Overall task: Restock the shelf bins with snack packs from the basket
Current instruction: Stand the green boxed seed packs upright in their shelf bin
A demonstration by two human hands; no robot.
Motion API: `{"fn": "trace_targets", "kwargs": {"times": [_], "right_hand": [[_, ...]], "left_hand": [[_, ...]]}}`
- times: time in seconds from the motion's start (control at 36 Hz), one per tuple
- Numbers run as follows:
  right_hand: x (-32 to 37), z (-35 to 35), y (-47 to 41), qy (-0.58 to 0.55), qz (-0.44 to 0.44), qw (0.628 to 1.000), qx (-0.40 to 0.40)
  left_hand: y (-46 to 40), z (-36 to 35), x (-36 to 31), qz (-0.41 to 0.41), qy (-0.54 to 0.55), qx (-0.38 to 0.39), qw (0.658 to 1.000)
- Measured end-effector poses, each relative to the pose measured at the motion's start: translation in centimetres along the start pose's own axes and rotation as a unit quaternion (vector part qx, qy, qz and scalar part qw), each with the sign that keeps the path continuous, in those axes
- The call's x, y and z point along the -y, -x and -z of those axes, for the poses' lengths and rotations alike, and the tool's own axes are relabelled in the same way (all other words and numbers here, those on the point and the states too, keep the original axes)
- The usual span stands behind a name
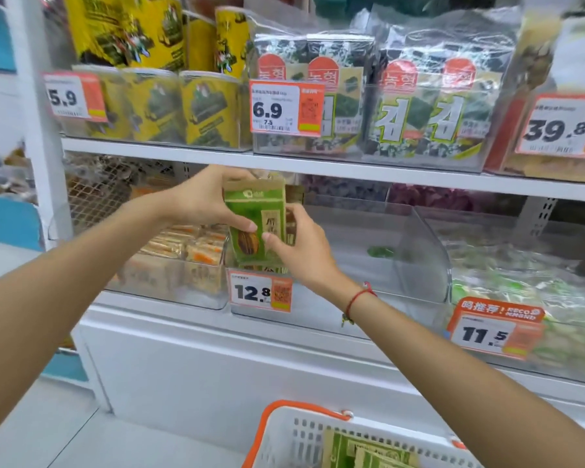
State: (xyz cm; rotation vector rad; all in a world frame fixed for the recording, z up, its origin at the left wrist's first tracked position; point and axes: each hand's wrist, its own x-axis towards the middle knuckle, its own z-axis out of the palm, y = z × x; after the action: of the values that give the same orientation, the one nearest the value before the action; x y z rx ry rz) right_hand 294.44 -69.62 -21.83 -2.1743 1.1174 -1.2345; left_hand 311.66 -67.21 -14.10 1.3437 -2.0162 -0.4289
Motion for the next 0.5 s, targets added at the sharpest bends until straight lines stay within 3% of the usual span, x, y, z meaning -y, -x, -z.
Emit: {"fn": "trace_targets", "kwargs": {"times": [0.11, 0.25, 0.39, 0.5], "right_hand": [[-0.5, -0.5, 0.0, 0.134, -0.036, 0.99, 0.01], [-1.4, -0.9, 0.0, 0.135, -0.1, 0.985, 0.042], [-2.2, -2.2, -0.3, 0.113, -0.167, 0.976, 0.085], [-1.9, -3.3, -0.6, 0.132, -0.16, 0.971, 0.12]], "left_hand": [[-0.6, -1.6, 2.1, 0.054, -0.135, 0.018, 0.989], [0.9, -3.4, 3.3, 0.03, -0.274, -0.022, 0.961], [1.4, -4.8, 3.7, -0.001, -0.356, 0.004, 0.934], [1.2, -5.3, 4.0, 0.003, -0.395, 0.021, 0.919]]}}
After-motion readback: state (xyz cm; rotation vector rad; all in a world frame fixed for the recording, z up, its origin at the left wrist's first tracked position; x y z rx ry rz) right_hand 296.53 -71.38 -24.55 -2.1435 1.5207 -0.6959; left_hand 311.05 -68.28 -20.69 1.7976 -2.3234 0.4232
